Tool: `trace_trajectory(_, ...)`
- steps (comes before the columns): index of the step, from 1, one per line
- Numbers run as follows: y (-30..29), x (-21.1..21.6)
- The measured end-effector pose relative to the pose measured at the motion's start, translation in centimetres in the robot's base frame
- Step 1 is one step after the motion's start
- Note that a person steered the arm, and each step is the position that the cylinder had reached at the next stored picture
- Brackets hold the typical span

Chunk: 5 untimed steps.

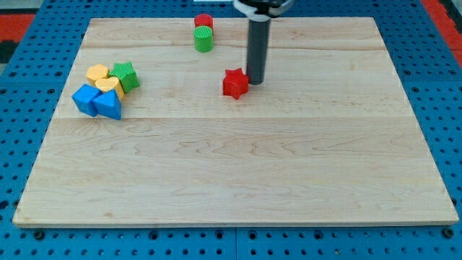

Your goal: Push the red star towards the group of blocks

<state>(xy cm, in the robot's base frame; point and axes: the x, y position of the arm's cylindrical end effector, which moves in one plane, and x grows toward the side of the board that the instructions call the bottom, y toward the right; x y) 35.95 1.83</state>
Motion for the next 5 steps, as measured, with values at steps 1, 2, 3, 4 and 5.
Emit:
trace_trajectory(1,-4.7,0.0)
trace_trajectory(2,-4.5,1.1)
trace_trajectory(3,0.3,3.7)
trace_trajectory(4,-2.0,4.6)
trace_trajectory(5,-7.0,4.3)
